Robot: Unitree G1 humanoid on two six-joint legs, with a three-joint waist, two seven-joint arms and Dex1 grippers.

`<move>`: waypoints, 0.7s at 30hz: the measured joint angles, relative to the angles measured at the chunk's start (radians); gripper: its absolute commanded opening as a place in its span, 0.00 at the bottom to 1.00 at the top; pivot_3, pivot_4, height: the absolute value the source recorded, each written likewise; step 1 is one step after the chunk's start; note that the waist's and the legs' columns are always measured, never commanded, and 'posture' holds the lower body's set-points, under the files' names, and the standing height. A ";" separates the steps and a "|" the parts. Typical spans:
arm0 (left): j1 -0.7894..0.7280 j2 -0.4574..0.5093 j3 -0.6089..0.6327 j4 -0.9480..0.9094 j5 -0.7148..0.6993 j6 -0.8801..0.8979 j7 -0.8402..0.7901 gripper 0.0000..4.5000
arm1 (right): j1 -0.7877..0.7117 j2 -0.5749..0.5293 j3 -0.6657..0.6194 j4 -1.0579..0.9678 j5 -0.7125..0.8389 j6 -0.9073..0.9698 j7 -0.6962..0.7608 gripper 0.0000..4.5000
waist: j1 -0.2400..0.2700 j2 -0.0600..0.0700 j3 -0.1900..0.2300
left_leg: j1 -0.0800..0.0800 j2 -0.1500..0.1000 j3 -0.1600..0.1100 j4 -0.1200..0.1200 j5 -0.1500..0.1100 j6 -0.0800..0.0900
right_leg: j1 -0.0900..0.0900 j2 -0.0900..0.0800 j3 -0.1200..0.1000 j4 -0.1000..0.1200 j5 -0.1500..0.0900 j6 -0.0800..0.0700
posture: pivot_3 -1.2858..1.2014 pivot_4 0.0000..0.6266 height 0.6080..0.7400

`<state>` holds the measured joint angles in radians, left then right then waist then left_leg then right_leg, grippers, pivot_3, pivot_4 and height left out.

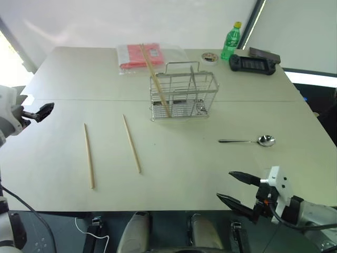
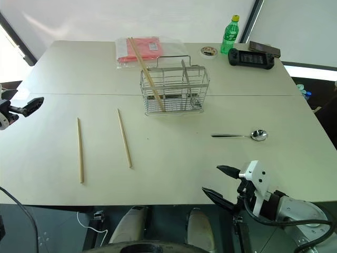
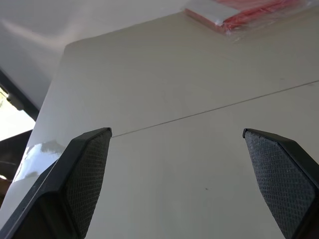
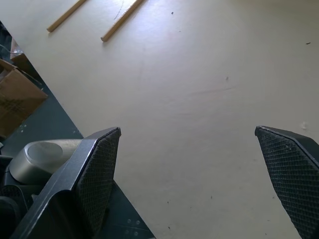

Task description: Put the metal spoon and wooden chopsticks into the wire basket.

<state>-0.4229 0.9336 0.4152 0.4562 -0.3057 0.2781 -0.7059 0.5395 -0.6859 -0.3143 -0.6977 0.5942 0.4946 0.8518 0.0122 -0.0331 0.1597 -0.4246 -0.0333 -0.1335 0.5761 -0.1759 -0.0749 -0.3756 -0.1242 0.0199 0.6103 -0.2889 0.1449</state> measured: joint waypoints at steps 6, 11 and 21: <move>0.000 0.000 0.000 -0.012 -0.001 0.024 0.022 0.99 | -0.020 0.000 0.000 0.005 0.001 0.003 -0.003 1.00 | 0.000 0.000 0.000 | 0.001 0.000 0.000 0.000 0.000 0.000 | 0.000 0.000 0.000 0.001 0.000 0.000 | 0.52 0.24 0.86; 0.000 0.000 0.000 -0.055 -0.003 0.048 0.020 0.99 | -0.032 0.000 0.000 0.006 0.001 0.012 -0.006 1.00 | 0.000 0.000 0.000 | 0.001 0.000 0.000 0.000 0.000 0.000 | 0.001 0.000 0.000 0.001 0.000 0.000 | 0.52 0.24 0.86; 0.004 0.000 0.002 -0.176 -0.044 0.129 -0.011 0.99 | -0.063 -0.033 -0.001 0.053 -0.004 0.007 0.018 1.00 | -0.001 0.000 0.000 | 0.002 0.000 0.000 0.001 0.000 0.000 | 0.002 0.001 0.000 0.002 0.000 0.000 | 0.52 0.24 0.86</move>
<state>-0.4193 0.9335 0.4171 0.2800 -0.3493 0.4068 -0.7173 0.4767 -0.7189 -0.3152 -0.6452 0.5903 0.5014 0.8700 0.0114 -0.0332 0.1596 -0.4225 -0.0334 -0.1333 0.5774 -0.1755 -0.0744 -0.3735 -0.1236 0.0201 0.6122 -0.2888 0.1452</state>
